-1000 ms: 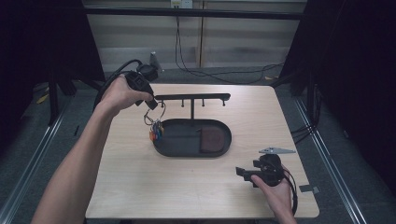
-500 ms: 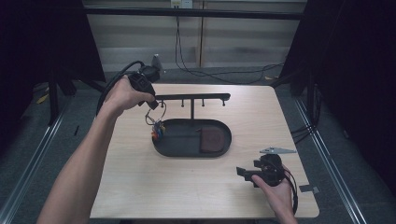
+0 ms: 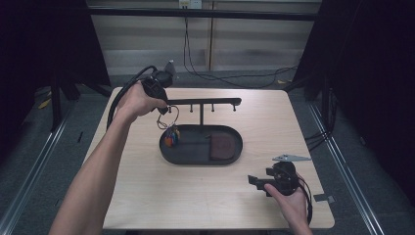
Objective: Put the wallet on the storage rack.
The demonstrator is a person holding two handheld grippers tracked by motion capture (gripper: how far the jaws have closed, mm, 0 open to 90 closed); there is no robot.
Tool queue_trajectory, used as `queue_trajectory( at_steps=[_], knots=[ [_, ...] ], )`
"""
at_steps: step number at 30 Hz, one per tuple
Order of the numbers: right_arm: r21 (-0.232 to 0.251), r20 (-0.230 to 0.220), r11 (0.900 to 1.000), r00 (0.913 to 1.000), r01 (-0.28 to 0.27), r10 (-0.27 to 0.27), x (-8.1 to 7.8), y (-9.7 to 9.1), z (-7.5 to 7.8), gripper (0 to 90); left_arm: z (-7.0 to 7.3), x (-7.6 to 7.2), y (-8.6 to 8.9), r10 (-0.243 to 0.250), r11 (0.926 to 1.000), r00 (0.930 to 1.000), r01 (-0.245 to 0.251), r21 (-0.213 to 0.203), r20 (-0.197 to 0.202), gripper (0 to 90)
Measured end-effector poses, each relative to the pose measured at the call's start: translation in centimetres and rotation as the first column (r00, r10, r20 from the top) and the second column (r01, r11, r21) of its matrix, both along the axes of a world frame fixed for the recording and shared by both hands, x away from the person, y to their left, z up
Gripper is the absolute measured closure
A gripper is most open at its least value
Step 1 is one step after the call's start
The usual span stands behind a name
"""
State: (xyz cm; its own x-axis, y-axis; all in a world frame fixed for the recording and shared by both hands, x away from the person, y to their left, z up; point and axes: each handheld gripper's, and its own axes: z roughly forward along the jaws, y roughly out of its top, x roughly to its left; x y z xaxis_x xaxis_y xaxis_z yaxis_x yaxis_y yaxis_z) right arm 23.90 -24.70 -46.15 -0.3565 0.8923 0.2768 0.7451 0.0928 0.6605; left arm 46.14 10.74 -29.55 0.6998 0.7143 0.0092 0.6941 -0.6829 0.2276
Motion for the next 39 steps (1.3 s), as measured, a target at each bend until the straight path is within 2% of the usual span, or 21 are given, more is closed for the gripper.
queue_trajectory(
  at_steps=[4, 6, 11, 14, 17, 19, 22, 24, 29, 31, 32, 34, 37, 38, 39],
  knots=[
    [-0.002, -0.007, 1.0, 1.0, -0.003, 0.003, 0.1, 0.1, 0.0, 16.4, -0.1, 0.0, 0.1, -0.009, 1.0, 0.9999, 0.009, -0.003, 0.012, 83.8],
    [-0.001, -0.005, 1.0, 1.0, -0.004, 0.004, 0.1, 0.1, 0.0, 16.4, 0.0, 0.0, 0.1, -0.002, 0.9997, 0.9999, 0.002, -0.023, 0.013, 83.6],
    [-0.003, -0.005, 1.0, 1.0, -0.006, 0.006, 0.1, 0.1, 0.0, 16.4, 0.4, -0.2, 0.5, 0.011, 0.9992, 0.9997, -0.01, -0.039, 0.021, 77.2],
    [-0.004, -0.004, 1.0, 1.0, -0.006, 0.006, 0.1, 0.2, -0.1, 16.4, 0.6, -0.4, 1.1, 0.02, 0.9952, 0.9996, -0.018, -0.096, 0.021, 73.3],
    [-0.006, -0.009, 1.0, 0.9999, -0.006, 0.006, 0.1, 0.2, -0.1, 16.4, 0.3, -0.5, 1.9, 0.045, 0.9911, 0.999, -0.045, -0.126, 0.0, 67.8],
    [-0.007, -0.006, 0.9999, 0.9999, -0.009, 0.009, 0.2, 0.2, -0.1, 16.4, 0.1, -0.6, 2.5, 0.068, 0.9872, 0.9976, -0.07, -0.143, -0.015, 67.7],
    [-0.007, -0.011, 0.9999, 0.9999, -0.007, 0.007, 0.3, 0.3, -0.2, 16.4, 0.0, -0.7, 3.6, 0.078, 0.9782, 0.9967, -0.081, -0.191, -0.025, 66.3],
    [-0.01, -0.013, 0.9999, 0.9999, -0.007, 0.007, 0.3, 0.3, -0.2, 16.4, 0.0, -0.9, 4.1, 0.093, 0.9739, 0.9955, -0.095, -0.206, -0.018, 65.2],
    [-0.008, -0.014, 1.0, 0.9999, -0.005, 0.004, 0.3, 0.2, -0.2, 16.4, -0.5, -1.7, 5.3, 0.089, 0.9568, 0.9958, -0.091, -0.276, -0.022, 63.5],
    [-0.008, -0.014, 1.0, 0.9999, -0.004, 0.004, 0.3, 0.3, -0.2, 16.4, -1.0, -1.9, 5.8, 0.079, 0.947, 0.9963, -0.086, -0.31, -0.035, 63.6],
    [-0.007, -0.013, 1.0, 0.9999, -0.002, 0.002, 0.3, 0.3, -0.2, 16.4, -1.3, -2.1, 6.0, 0.077, 0.9462, 0.9962, -0.086, -0.312, -0.039, 63.5],
    [-0.007, -0.01, 1.0, 0.9999, -0.003, 0.003, 0.3, 0.3, -0.2, 16.4, -1.9, -2.4, 6.5, 0.084, 0.9357, 0.9955, -0.094, -0.34, -0.044, 63.2],
    [-0.006, -0.01, 1.0, 0.9999, -0.001, 0.001, 0.3, 0.3, -0.2, 16.4, -2.3, -2.8, 7.0, 0.085, 0.924, 0.9961, -0.088, -0.372, -0.025, 60.5],
    [-0.005, -0.01, 1.0, 1.0, -0.001, 0.001, 0.3, 0.2, -0.2, 16.4, -2.5, -3.0, 7.2, 0.082, 0.9114, 0.9964, -0.085, -0.403, -0.025, 60.4],
    [-0.005, -0.008, 1.0, 1.0, -0.002, 0.002, 0.3, 0.2, -0.2, 16.4, -2.7, -3.2, 7.4, 0.071, 0.9031, 0.9972, -0.074, -0.423, -0.024, 60.2]
  ],
)
